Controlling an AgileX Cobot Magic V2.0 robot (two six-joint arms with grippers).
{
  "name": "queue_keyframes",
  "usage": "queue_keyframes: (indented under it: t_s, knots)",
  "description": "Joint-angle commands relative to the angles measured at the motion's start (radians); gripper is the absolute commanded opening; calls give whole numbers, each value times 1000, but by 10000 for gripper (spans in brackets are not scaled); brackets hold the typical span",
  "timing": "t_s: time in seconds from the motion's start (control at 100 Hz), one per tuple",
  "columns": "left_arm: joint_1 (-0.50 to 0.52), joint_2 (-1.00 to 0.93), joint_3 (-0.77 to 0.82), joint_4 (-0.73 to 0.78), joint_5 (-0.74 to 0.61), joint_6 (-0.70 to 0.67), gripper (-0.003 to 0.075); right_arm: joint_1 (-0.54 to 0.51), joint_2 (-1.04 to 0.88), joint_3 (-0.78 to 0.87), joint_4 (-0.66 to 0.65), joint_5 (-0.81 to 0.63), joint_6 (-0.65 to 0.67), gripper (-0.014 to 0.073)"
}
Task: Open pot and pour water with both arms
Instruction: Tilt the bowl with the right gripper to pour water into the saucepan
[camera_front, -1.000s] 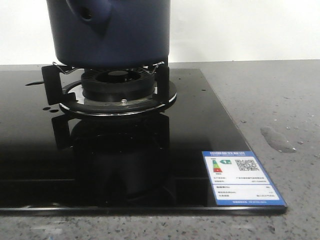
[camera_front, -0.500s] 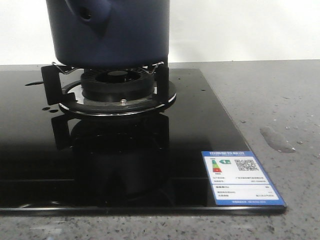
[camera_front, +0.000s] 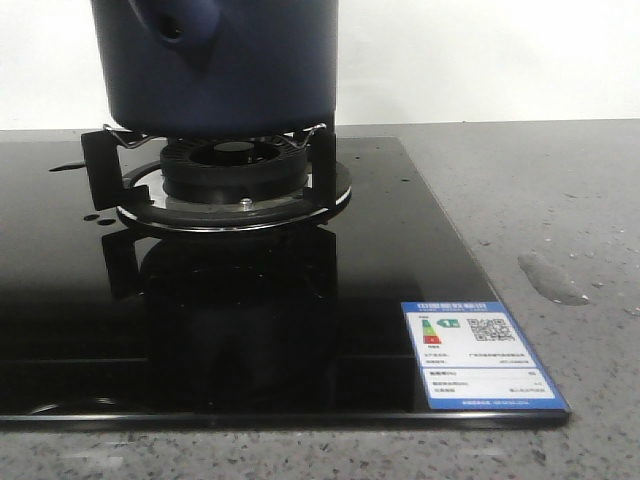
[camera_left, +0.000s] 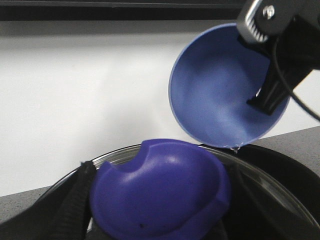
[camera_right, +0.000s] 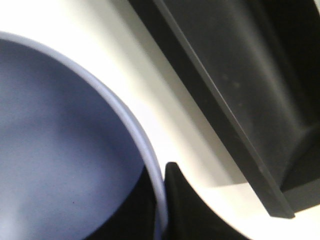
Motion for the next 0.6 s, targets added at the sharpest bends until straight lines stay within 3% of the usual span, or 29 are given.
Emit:
queue_keyframes:
  t_s: [0.0,0.26,0.59]
  knots:
    - [-10,-14,-42,-68,25,-10,295,19,-60,-3,-155,-10,37,-58]
    - [-12,-14,-42,-68,29,-10,295,41,-68,0,-269,1,39,-62]
    - [-28,-14,-42,-68,29,-10,295,41,-81,1,-241,13,39,-62]
